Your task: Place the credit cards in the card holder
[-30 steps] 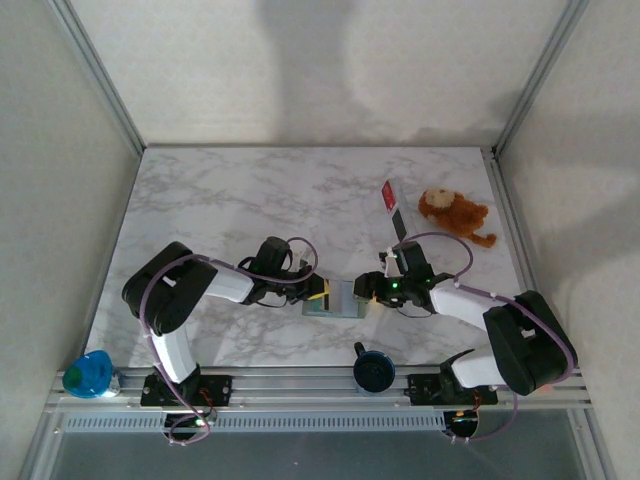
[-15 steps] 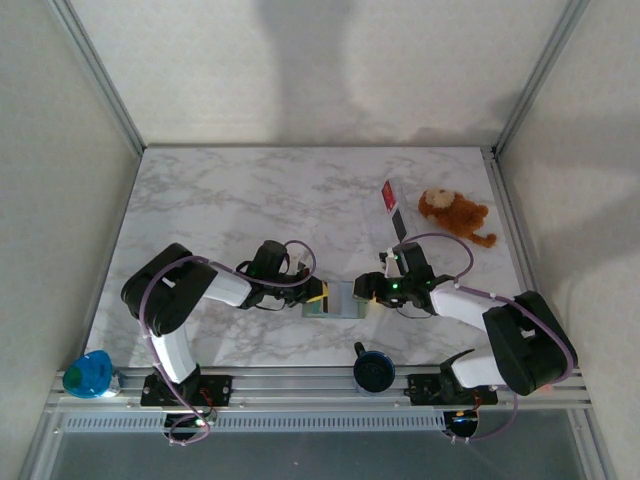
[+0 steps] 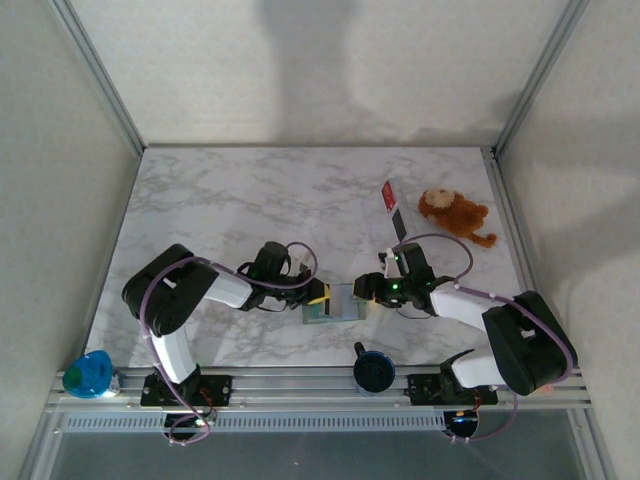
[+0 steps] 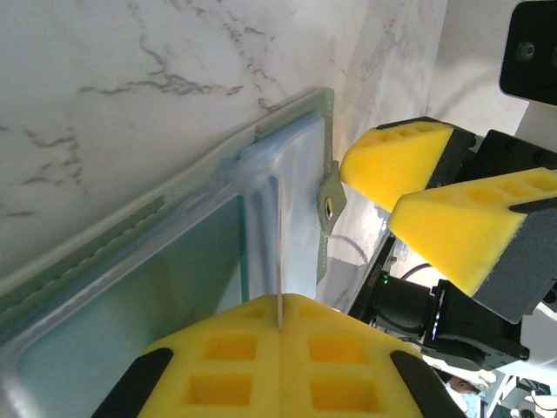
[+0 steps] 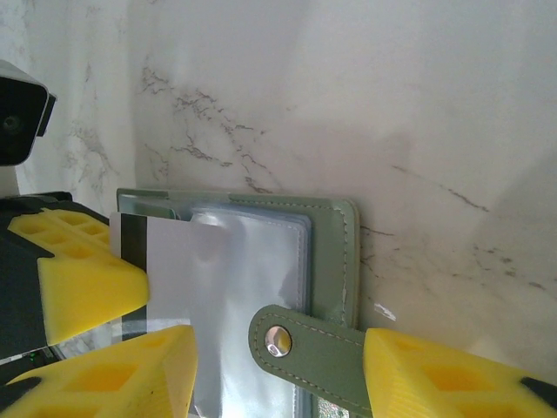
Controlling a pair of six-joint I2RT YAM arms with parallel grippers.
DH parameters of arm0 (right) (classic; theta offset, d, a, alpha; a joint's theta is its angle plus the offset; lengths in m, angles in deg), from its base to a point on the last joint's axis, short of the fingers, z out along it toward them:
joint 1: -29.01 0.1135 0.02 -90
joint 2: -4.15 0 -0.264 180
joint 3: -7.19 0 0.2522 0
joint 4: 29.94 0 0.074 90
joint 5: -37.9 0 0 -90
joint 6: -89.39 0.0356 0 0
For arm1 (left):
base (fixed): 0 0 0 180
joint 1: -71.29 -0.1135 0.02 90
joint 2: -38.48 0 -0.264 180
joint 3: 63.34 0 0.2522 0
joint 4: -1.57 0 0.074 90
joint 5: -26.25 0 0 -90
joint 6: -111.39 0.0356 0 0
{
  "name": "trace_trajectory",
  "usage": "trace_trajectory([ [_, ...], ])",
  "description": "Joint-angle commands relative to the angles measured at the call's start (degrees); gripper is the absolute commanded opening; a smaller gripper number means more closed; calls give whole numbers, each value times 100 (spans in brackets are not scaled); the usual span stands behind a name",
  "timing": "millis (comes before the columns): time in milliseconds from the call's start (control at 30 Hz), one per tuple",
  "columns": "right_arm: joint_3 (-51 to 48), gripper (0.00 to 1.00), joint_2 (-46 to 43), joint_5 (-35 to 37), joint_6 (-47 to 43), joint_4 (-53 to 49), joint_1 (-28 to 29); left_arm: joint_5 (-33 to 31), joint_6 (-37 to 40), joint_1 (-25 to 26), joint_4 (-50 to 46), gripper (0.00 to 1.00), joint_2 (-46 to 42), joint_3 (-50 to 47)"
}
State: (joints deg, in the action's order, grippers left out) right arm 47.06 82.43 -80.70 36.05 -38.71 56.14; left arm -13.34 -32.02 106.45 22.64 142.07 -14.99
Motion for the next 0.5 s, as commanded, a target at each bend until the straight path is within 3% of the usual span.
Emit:
trace_trajectory([
  [0, -49, 53, 34, -150, -28, 72, -15, 110, 78, 54, -145, 0, 71, 163],
  [133, -84, 54, -2, -98, -28, 99, -13, -39, 173, 54, -345, 3, 63, 181],
  [233, -71, 56, -61, -101, -6, 22, -12, -257, 236, 53, -647, 22, 16, 189],
  [333, -54, 58, -265, 0, -88, -147, -7, -605, 391, 53, -1128, 33, -122, 273],
  [433, -68, 59, -548, 281, -158, -393, 2, -744, 410, 78, -1480, 60, -280, 405],
  [467, -60, 59, -656, 335, -168, -468, 14, -829, 433, 92, -1706, 63, -379, 440],
])
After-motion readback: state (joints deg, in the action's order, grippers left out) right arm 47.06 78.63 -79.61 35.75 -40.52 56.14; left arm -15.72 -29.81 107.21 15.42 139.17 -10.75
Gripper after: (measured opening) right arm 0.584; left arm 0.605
